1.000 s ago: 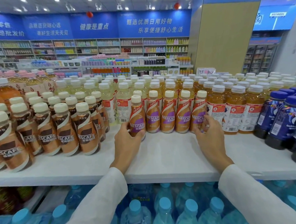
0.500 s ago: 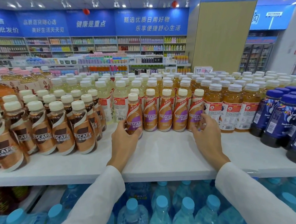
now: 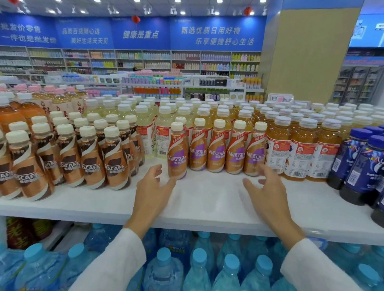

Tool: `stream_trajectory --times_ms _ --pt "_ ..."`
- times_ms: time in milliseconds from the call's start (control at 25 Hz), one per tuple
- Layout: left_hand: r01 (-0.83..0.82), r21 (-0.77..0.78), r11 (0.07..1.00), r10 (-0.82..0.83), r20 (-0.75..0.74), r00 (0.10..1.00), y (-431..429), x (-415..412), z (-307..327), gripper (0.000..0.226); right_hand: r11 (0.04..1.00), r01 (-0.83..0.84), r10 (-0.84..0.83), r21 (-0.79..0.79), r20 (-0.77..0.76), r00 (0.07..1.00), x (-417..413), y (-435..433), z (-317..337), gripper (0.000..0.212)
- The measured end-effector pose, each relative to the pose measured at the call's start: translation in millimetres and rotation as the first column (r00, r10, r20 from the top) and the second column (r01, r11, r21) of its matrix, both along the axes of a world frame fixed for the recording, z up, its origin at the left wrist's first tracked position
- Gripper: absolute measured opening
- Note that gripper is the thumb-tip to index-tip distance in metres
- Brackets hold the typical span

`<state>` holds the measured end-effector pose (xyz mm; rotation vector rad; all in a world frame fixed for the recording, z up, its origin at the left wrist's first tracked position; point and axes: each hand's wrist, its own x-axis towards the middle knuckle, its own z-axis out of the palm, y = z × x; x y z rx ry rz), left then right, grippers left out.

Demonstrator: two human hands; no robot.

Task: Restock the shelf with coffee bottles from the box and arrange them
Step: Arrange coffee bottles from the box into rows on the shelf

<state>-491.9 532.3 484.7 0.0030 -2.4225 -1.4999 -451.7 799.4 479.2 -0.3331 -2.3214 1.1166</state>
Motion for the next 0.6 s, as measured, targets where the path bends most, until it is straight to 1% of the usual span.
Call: stream_trajectory --times_ms 80,120,200,280,400,480,600 --pt "-0.025 0.012 1.0 0.025 -0.033 0.999 -12 30 -5 0.056 0.999 -0.042 0.041 0.013 0.055 0.998 24 -5 -2 0.057" --pt "-0.041 0.038 0.998 0.043 -0.054 0.998 -19 49 -9 0.052 0.997 -0.071 0.07 0.028 0.057 0.996 37 -8 -3 0.054" --pt "-0.082 0.081 0.993 0.089 -0.088 0.992 -37 88 -20 0.043 0.989 -0.146 0.145 0.035 0.034 0.989 66 -16 -7 0.046" --pt "-0.124 0.114 0.986 0.134 -0.086 0.987 -58 129 -34 0.037 0.98 -0.2 0.2 0.008 0.017 0.98 98 -28 -14 0.04" --pt "-0.234 0.201 0.951 0.246 -0.033 0.969 -94 189 -62 0.031 0.953 -0.285 0.283 -0.1 -0.03 0.959 140 -61 -26 0.034" --pt "-0.308 0.242 0.92 0.313 0.02 0.95 -121 225 -84 0.029 0.928 -0.343 0.339 -0.146 -0.052 0.939 163 -96 -45 0.029" --pt "-0.448 0.265 0.854 0.43 0.125 0.894 -174 279 -124 0.029 0.878 -0.45 0.461 -0.163 0.032 0.887 190 -166 -89 0.024"
